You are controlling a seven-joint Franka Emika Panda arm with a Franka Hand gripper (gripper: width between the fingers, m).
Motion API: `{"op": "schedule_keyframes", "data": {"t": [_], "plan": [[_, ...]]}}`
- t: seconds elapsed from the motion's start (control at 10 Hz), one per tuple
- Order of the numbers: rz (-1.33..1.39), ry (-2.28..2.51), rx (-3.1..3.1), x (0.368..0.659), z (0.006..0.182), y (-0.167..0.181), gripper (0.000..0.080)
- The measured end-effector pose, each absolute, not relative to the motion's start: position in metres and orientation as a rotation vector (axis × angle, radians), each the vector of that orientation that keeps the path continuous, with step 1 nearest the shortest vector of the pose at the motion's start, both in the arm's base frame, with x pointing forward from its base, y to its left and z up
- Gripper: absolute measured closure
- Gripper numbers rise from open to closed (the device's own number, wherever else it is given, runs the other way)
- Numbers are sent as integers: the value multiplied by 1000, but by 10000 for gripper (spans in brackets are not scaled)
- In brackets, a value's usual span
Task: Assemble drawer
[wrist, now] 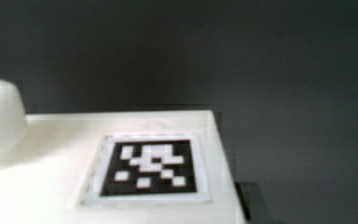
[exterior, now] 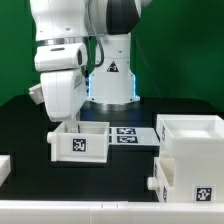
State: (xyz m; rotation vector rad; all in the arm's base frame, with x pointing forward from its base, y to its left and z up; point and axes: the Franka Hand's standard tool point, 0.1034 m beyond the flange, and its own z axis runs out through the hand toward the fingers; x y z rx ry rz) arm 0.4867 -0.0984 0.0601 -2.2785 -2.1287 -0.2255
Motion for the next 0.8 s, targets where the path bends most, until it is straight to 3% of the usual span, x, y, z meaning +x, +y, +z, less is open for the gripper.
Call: {"op": "schedule_keyframes", "data": {"t": [0.4, 0.8], "plan": [[-121, -2157, -2190, 538, 73, -65, 761], [-115, -2160, -2170, 541, 70, -64, 761]]}}
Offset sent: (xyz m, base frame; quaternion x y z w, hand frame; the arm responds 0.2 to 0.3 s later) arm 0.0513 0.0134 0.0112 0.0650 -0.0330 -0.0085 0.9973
